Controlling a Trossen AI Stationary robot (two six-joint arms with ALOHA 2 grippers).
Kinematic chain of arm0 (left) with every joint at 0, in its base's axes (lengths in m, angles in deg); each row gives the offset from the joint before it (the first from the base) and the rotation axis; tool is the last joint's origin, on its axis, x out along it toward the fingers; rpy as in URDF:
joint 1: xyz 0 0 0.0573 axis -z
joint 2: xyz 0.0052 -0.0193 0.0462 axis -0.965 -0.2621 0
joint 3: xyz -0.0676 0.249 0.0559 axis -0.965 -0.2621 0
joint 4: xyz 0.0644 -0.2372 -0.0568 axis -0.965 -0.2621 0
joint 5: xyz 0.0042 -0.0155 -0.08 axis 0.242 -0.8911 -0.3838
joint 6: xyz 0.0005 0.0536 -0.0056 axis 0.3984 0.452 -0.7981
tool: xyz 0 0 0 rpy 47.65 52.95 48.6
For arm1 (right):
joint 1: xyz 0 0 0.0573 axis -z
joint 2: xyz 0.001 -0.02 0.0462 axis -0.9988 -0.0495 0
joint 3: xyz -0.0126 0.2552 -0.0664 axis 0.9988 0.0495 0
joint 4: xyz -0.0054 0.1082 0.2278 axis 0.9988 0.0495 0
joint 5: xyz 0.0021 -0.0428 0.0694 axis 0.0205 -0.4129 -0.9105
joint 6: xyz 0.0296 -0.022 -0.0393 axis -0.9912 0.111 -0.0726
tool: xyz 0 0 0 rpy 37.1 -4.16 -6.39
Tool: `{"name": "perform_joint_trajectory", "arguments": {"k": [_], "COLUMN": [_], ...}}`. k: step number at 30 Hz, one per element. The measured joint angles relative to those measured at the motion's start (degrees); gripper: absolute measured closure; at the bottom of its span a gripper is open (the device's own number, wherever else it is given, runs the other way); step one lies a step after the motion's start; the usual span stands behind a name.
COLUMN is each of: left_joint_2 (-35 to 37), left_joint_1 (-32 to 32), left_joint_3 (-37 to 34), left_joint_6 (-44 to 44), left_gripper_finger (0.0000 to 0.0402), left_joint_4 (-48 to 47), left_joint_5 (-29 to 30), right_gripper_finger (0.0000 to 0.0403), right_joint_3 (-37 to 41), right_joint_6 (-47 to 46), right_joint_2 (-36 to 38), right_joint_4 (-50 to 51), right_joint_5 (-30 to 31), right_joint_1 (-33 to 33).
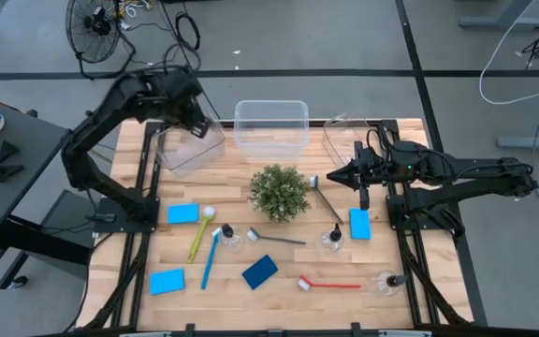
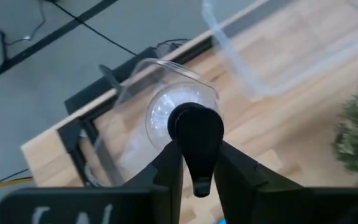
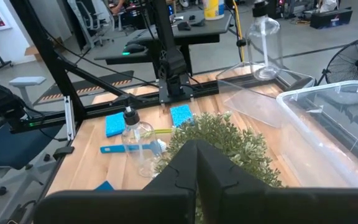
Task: Pick & Place Kitchen Sink Supplies
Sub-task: Put the transparent soap dispenser into the left transparent bin
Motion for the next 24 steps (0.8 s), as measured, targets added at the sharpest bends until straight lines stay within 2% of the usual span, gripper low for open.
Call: {"name": "perform_joint_trajectory", "arguments": {"k": [6,11,18,24], "left_joint_2": [0.00,0.00,-0.02,-0.98], "left_joint_1": [-6.29,-11.00,-13.19,-14.65], "left_joint_3": [0.00,0.00,0.00,-0.01], "left_joint_6": [4.67,6.31,7.50,7.56], "left_gripper_finger": [0.0353,0.0357,0.0363,0.0365], "left_joint_4": [4.04,5.67,7.74,9.66], "left_joint_5": [-0.25,-4.41,-4.86,-7.46], "right_gripper_finger": [0.0394,0.0394,0.0394,0.0394], "right_joint_3": [0.00,0.00,0.00,0.00], "right_joint_6": [0.00,0.00,0.02,0.02], "right_joint_2": [0.00,0.00,0.00,0.00], "right_joint_4": [0.00,0.00,0.00,0.00], "right_joint_5": [0.00,0.00,0.00,0.02], "right_joint_1": [-0.01,-0.01,0.00,-0.01]}}
